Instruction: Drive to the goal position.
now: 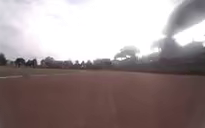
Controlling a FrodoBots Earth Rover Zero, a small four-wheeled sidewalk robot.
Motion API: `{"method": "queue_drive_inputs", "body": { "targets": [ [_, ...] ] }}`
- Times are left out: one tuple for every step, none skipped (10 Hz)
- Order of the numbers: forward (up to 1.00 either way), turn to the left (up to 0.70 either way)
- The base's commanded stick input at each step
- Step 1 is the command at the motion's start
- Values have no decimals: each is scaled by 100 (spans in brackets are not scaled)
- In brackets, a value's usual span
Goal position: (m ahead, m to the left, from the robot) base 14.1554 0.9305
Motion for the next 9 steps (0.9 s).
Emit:
{"method": "queue_drive_inputs", "body": {
  "targets": [
    [70, 0],
    [70, 0],
    [70, 0],
    [70, 0],
    [70, 0],
    [70, 0],
    [70, 0],
    [70, 0],
    [70, 0]
  ]
}}
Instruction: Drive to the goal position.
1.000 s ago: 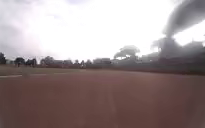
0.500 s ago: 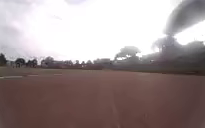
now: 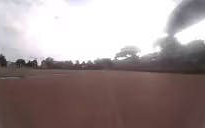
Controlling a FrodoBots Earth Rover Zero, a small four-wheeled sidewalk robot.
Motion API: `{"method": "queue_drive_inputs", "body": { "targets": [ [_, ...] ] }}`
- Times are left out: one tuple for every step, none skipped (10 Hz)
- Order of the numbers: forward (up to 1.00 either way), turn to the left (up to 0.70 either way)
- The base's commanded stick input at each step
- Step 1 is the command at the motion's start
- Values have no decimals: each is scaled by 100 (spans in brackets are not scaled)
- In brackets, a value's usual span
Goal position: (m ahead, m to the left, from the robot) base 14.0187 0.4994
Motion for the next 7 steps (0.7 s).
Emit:
{"method": "queue_drive_inputs", "body": {
  "targets": [
    [70, 0],
    [70, 0],
    [70, 0],
    [70, 0],
    [70, 0],
    [70, 0],
    [70, 0]
  ]
}}
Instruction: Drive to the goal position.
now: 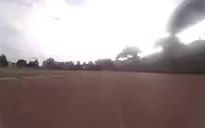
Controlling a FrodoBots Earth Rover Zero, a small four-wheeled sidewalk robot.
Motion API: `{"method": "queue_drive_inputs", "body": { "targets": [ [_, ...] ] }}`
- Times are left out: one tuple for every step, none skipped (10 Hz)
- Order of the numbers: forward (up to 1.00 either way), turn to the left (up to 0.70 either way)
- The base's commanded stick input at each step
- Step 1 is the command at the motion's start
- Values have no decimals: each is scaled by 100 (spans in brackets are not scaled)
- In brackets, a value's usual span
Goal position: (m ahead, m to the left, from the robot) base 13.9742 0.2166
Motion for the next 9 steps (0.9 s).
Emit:
{"method": "queue_drive_inputs", "body": {
  "targets": [
    [70, 0],
    [70, 0],
    [70, 0],
    [70, 0],
    [70, 0],
    [70, 0],
    [70, 0],
    [70, 0],
    [70, 0]
  ]
}}
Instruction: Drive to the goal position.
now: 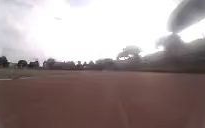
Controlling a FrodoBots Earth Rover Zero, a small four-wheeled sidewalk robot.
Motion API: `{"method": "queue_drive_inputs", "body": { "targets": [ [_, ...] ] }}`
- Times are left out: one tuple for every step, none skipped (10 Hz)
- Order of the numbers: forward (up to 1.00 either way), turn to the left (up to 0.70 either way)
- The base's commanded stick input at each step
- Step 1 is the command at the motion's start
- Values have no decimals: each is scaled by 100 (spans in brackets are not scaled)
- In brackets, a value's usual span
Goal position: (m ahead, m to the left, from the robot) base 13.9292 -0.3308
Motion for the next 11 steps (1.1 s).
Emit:
{"method": "queue_drive_inputs", "body": {
  "targets": [
    [70, 0],
    [70, 0],
    [70, 0],
    [70, 0],
    [70, 0],
    [70, 0],
    [70, 0],
    [70, 0],
    [70, 0],
    [70, 0],
    [70, 0]
  ]
}}
